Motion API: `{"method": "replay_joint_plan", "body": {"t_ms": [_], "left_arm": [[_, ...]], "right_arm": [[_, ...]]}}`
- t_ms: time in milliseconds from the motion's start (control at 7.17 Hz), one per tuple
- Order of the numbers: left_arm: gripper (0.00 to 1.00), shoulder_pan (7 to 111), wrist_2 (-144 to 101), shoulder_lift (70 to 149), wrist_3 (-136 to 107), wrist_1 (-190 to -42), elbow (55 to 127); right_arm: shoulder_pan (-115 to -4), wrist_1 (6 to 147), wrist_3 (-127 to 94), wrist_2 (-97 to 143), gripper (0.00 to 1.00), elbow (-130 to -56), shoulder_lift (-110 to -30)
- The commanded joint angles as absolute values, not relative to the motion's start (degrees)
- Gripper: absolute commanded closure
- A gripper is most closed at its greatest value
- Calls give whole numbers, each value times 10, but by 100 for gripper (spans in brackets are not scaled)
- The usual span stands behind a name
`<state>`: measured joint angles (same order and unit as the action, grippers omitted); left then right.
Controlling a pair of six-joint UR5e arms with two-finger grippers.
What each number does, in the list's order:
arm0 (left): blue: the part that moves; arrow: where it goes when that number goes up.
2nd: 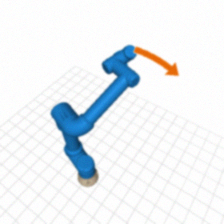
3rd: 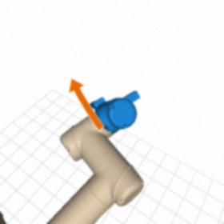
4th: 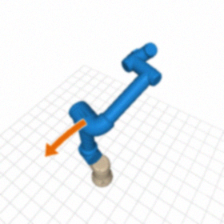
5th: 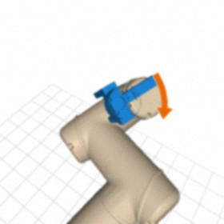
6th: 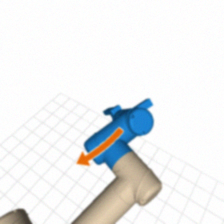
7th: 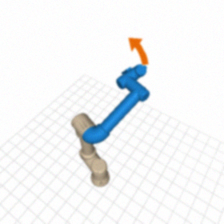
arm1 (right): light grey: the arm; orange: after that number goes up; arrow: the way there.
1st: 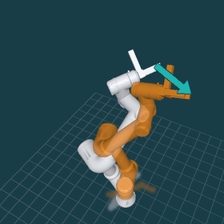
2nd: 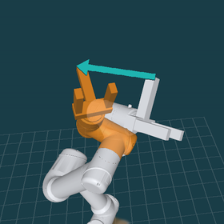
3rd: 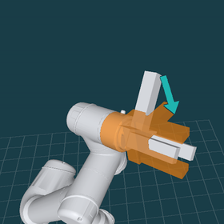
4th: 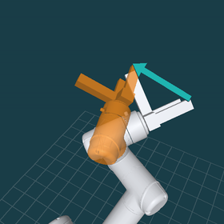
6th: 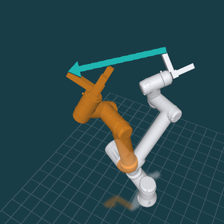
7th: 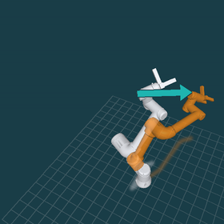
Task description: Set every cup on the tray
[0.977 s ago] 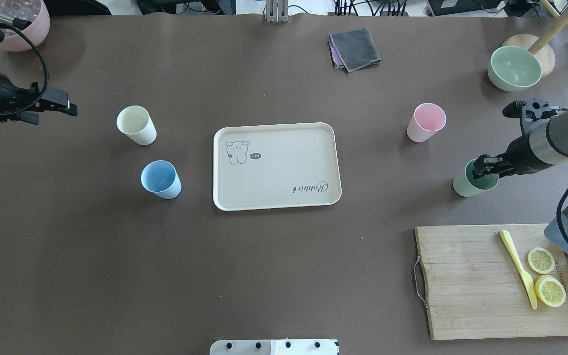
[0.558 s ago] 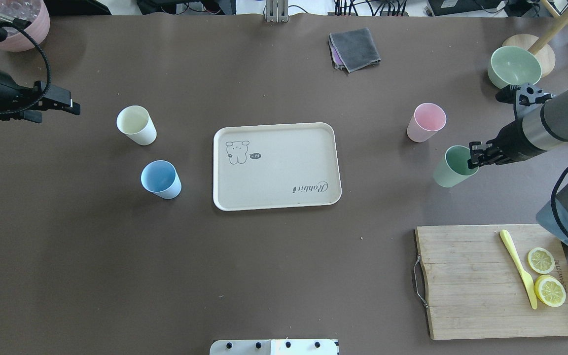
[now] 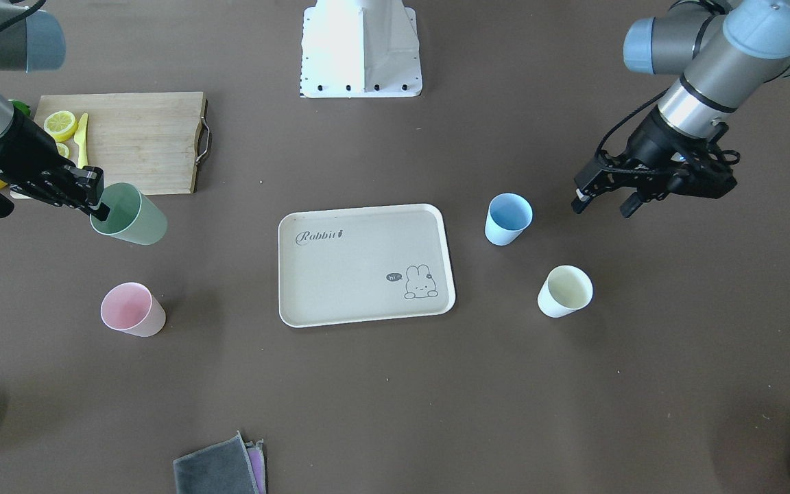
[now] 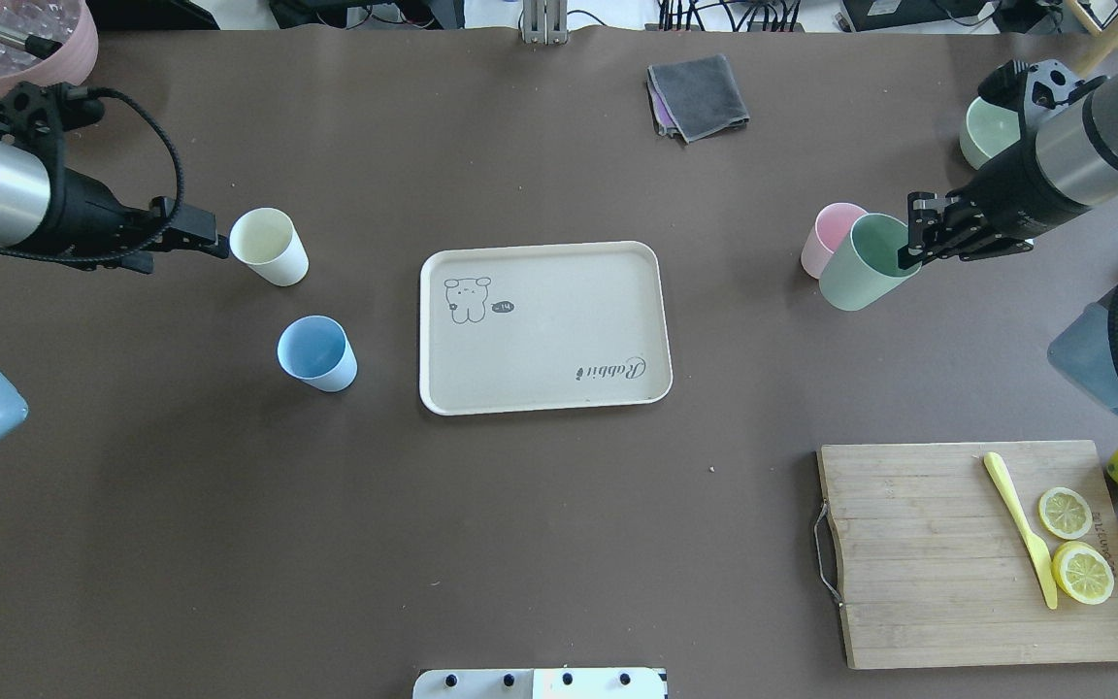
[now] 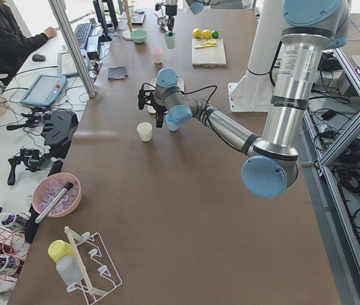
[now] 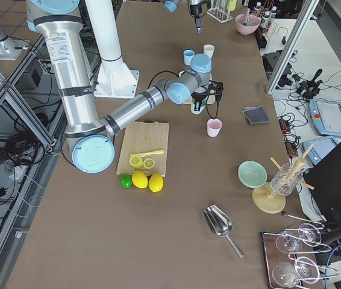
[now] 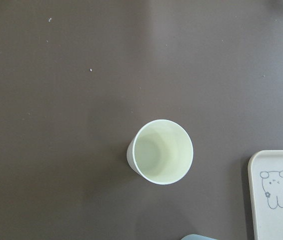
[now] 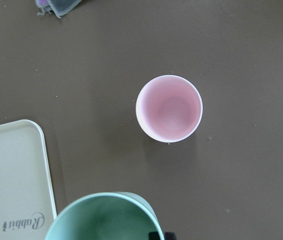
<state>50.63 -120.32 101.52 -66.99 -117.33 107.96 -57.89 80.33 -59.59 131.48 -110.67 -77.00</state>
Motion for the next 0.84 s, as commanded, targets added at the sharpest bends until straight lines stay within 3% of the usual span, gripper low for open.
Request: {"method": "replay_joint_plan", "body": {"t_ms": [0, 419, 698], "left_arm": [[2, 427, -1138, 1029, -702, -1173, 1075], [3, 412, -1131, 1026, -700, -1175, 1060], [4, 407, -1131, 1030, -700, -1176, 1046]], "right_arm": [[-578, 814, -614, 1313, 100, -1113, -747], [-571, 814, -618, 1310, 100, -1110, -721], [-511, 814, -670, 1248, 100, -1106, -694]]}}
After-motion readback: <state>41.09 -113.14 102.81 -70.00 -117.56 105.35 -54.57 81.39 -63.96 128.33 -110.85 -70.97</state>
